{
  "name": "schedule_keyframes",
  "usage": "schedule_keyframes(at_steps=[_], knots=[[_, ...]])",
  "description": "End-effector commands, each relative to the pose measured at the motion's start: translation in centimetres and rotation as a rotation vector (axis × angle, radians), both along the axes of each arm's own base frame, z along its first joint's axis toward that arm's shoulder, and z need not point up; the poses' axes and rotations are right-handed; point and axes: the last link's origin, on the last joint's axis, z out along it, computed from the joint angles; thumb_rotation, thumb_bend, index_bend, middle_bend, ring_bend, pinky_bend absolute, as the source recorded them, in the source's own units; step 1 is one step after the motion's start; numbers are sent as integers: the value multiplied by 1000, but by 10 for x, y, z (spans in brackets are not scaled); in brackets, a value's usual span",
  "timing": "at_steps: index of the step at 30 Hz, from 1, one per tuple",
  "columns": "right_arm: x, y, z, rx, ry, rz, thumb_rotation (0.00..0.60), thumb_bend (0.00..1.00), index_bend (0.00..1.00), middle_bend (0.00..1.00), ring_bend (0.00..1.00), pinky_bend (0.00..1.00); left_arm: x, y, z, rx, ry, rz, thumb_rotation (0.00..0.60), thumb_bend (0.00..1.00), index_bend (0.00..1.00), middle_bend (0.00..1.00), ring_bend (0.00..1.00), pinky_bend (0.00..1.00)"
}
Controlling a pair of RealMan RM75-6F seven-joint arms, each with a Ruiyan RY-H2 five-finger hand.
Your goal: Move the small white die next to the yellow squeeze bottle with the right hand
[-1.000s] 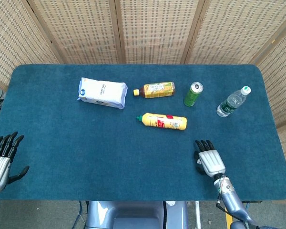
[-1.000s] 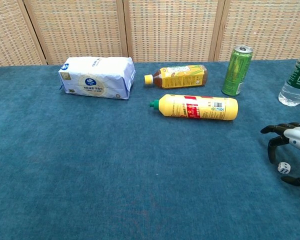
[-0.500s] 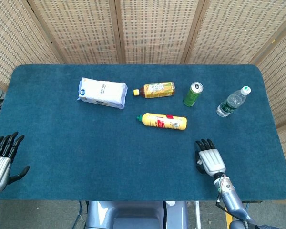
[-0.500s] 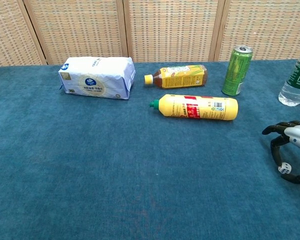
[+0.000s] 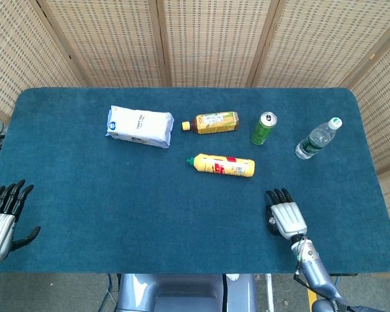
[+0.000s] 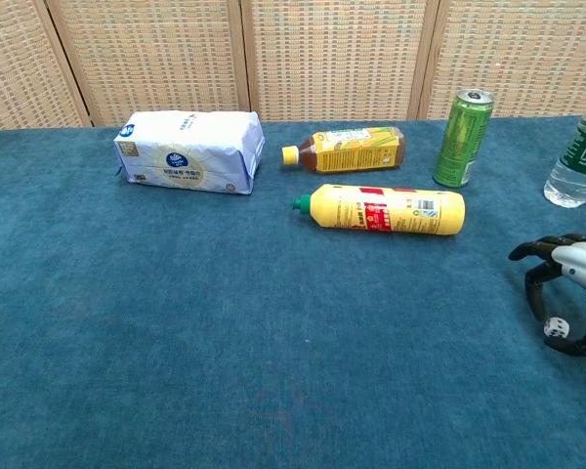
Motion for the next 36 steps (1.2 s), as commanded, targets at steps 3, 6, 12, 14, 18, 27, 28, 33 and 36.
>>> schedule_keyframes(at_steps=[3,6,12,14,18,27,28,33,36], knots=[[2,-2,2,-6,-1,3,600,337,528,88,28,0,1,0,0,1,-1,-3,600,271,0,0,0,0],[1,-2,3,-6,7,0,600,338,528,85,28,0,0,0,0,2,-2,0,600,271,0,0,0,0],[-2,-2,4,-5,13,-12,600,338,528,84,28,0,0,0,0,0,0,-1,600,271,0,0,0,0],[-2,-2,4,-4,16,-13,600,341,528,82,28,0,1,0,0,1,0,-2,600,270,0,0,0,0],[-3,-2,4,-3,15,-17,600,339,528,77,28,0,1,-1,1,4,-1,-4,600,270,0,0,0,0],[-4,-5,7,-7,20,-18,600,344,528,66,28,0,1,-1,1,4,-2,-6,600,271,0,0,0,0],[-4,-5,7,-5,21,-20,600,343,528,66,28,0,1,-1,1,3,-3,-5,600,271,0,0,0,0],[-7,-6,5,-1,27,-33,600,350,528,64,28,0,1,-1,1,4,-3,-6,600,271,0,0,0,0],[-9,-6,6,-1,28,-39,600,349,528,64,28,0,1,-1,1,2,-2,-5,600,271,0,0,0,0]])
